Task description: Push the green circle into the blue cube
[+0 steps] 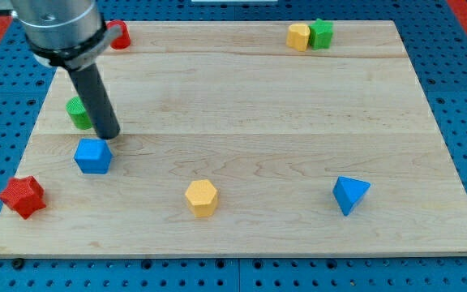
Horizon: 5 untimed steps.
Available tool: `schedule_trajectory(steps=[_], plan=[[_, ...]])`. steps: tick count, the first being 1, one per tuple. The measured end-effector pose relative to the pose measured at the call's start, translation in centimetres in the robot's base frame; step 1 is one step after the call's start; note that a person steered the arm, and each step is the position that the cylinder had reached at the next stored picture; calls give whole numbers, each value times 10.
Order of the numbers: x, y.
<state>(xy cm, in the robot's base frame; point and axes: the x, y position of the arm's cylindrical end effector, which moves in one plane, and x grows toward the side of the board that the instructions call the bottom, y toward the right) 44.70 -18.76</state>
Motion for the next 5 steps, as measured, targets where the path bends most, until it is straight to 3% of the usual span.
schedule_trajectory(steps=[1, 2, 3, 4, 5], plan=[[51, 0], [54, 2], [40, 69], [-17, 101], [-53, 84]])
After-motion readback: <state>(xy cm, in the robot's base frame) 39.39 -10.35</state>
